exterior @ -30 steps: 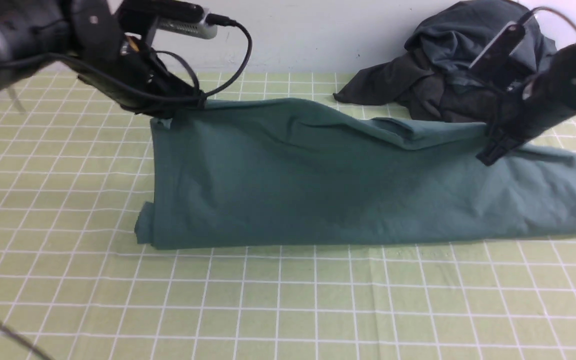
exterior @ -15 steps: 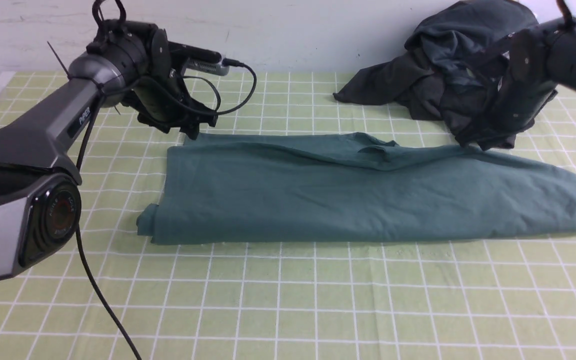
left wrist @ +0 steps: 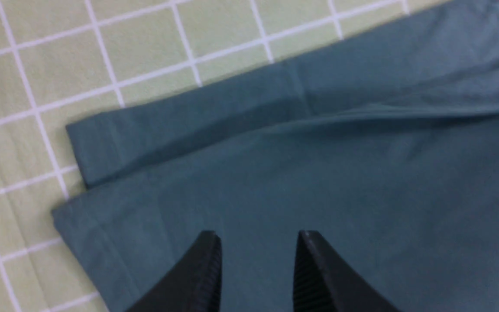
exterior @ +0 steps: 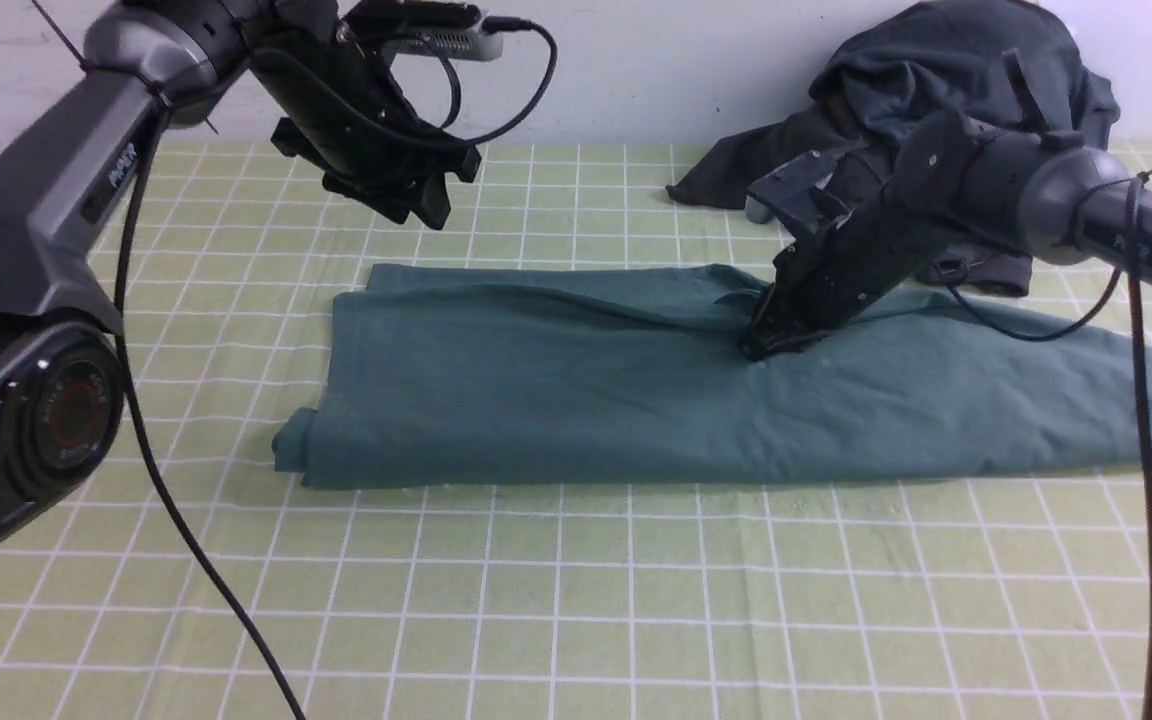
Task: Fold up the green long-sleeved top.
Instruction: Use both arms to drag the lower edge of the fabric forward and fold it over the upper edge, then use the right arm to clamp the right edge of the fabric
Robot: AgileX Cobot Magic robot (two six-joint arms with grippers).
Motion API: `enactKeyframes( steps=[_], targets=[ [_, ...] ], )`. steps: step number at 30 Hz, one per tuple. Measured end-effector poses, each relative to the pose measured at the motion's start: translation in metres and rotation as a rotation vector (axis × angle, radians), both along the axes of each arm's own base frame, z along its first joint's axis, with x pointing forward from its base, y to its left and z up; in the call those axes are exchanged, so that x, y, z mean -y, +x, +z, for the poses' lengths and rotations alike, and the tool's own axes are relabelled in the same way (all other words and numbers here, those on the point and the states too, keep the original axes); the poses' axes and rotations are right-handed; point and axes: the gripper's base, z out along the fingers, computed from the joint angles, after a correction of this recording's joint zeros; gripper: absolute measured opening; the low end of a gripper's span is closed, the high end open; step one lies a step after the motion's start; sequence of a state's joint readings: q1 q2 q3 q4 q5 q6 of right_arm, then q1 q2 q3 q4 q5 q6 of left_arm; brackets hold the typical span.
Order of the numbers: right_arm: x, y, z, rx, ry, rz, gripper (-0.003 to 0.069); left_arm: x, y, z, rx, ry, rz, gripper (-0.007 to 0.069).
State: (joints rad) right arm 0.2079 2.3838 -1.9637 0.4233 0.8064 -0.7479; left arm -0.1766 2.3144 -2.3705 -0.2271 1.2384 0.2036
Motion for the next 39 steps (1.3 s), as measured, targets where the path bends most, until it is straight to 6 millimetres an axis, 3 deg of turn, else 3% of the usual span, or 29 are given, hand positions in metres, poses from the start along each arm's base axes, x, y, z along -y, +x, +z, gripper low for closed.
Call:
enactKeyframes(
  steps=[3,6,8,9,12,13,14,15,17,22,24,26,30,34,39],
  targets=[
    [0.006,0.017,0.006,0.132,0.045,-0.118,-0.0011,-0.003,-0.028,0.024,-0.006,0.021,-0.029,0.0174],
    [0.020,0.027,0.034,0.188,0.141,-0.268,-0.0001,-0.012,-0.080,0.053,-0.011,0.076,-0.080,0.0145],
    [0.031,0.026,0.052,0.182,0.161,-0.309,0.0008,-0.017,-0.107,0.062,-0.020,0.090,-0.096,0.0142],
    [0.044,0.022,0.071,0.159,0.158,-0.341,0.0028,-0.022,-0.130,0.067,-0.031,0.105,-0.108,0.0142],
    [0.068,0.008,0.095,0.086,0.085,-0.380,0.0080,-0.032,-0.179,0.067,-0.062,0.126,-0.131,0.0142],
    [0.084,-0.003,0.105,0.017,0.013,-0.413,0.0127,-0.038,-0.207,0.064,-0.079,0.129,-0.133,0.0142],
    [0.097,-0.011,0.106,-0.067,-0.041,-0.453,0.0167,-0.042,-0.231,0.061,-0.079,0.124,-0.132,0.0142],
    [0.102,-0.014,0.105,-0.091,-0.065,-0.465,0.0184,-0.042,-0.235,0.061,-0.069,0.121,-0.129,0.0142],
    [0.140,-0.023,0.095,-0.206,-0.138,-0.644,0.0311,-0.052,-0.290,0.055,0.054,0.077,-0.099,0.0142],
    [0.200,-0.039,0.065,-0.322,-0.190,-0.841,0.0480,-0.066,-0.358,0.037,0.372,-0.020,-0.003,0.0141],
    [0.212,-0.046,0.058,-0.356,-0.194,-0.873,0.0507,-0.069,-0.369,0.034,0.429,-0.038,0.021,0.0138],
    [0.232,-0.060,0.045,-0.421,-0.191,-0.928,0.0536,-0.074,-0.394,0.025,0.488,-0.063,0.049,0.0127],
    [0.250,-0.078,0.027,-0.510,-0.148,-0.984,0.0542,-0.081,-0.419,0.012,0.471,-0.047,0.061,0.0092],
    [0.251,-0.084,0.012,-0.538,-0.110,-1.002,0.0525,-0.083,-0.422,0.006,0.437,-0.021,0.067,0.0066],
    [0.249,-0.084,-0.001,-0.511,-0.080,-1.003,0.0437,-0.081,-0.407,-0.003,0.339,0.005,0.067,0.0052]
  ],
)
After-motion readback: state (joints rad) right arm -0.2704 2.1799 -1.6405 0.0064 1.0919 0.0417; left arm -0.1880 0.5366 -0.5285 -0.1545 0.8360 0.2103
